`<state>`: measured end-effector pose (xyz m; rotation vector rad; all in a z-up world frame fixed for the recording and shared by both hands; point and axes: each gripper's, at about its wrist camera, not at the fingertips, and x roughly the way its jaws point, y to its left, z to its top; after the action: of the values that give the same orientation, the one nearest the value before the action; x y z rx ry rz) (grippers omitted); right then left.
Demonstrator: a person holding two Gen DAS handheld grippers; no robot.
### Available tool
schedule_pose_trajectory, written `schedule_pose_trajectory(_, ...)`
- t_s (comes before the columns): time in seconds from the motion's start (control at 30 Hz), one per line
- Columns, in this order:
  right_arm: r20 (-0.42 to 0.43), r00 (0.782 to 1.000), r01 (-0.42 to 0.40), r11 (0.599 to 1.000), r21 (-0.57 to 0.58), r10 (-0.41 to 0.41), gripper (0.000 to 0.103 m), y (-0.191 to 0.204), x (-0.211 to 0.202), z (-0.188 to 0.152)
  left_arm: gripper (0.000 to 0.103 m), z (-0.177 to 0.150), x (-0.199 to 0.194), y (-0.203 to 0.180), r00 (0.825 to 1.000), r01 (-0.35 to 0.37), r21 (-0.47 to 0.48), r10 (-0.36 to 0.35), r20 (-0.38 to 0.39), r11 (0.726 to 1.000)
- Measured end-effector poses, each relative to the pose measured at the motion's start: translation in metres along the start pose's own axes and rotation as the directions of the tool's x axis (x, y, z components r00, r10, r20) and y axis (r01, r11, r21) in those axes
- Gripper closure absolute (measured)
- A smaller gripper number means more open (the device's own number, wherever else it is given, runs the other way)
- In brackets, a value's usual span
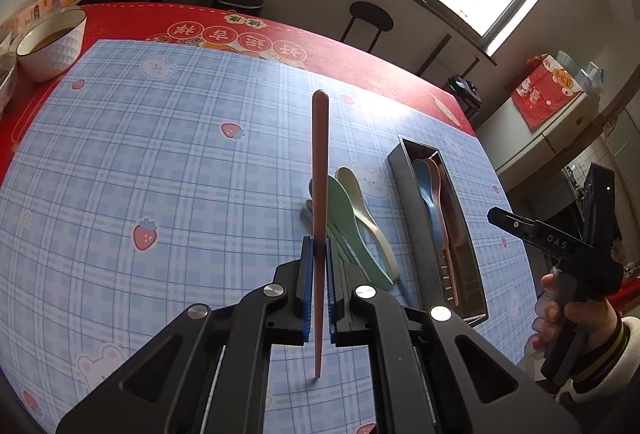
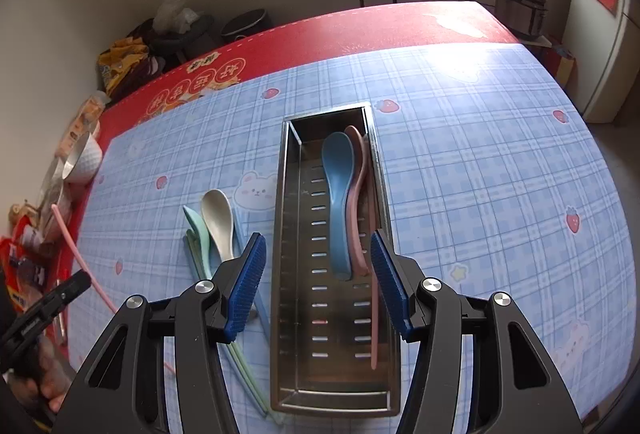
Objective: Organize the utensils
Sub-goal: 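Carry the pink chopstick toward the steel holder with the left tool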
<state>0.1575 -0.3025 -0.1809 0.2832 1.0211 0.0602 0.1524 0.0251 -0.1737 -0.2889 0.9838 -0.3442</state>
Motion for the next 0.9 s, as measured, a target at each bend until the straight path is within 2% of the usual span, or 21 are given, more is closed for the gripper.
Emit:
schedule_pose_trajectory(0.37, 0.032, 0.999, -0.023, 0.996, 0.088, 0.020, 0.050, -0.040, -0.019, -0.014, 0.098, -0.001, 0.041, -0.032, 0.996, 0.039, 0.046, -0.035, -0.078, 0.998)
schedule_pose_trajectory(0.63, 0.027, 0.998, -0.056, 0.981, 0.185, 0.052, 0.050, -0.070, -0.016, -0.023, 0.098, 0.009, 0.028, -0.081, 0.988, 0.130, 0.127, -0.118, -0.097, 0.983)
schedule_pose_trajectory(0.9, 0.038, 0.998, -0.064, 0.974, 0.216, 0.058, 0.050, -0.090, -0.014, -0.020, 0.098, 0.032, 0.017, -0.131, 0.974, 0.220, 0.171, -0.206, -0.097, 0.960)
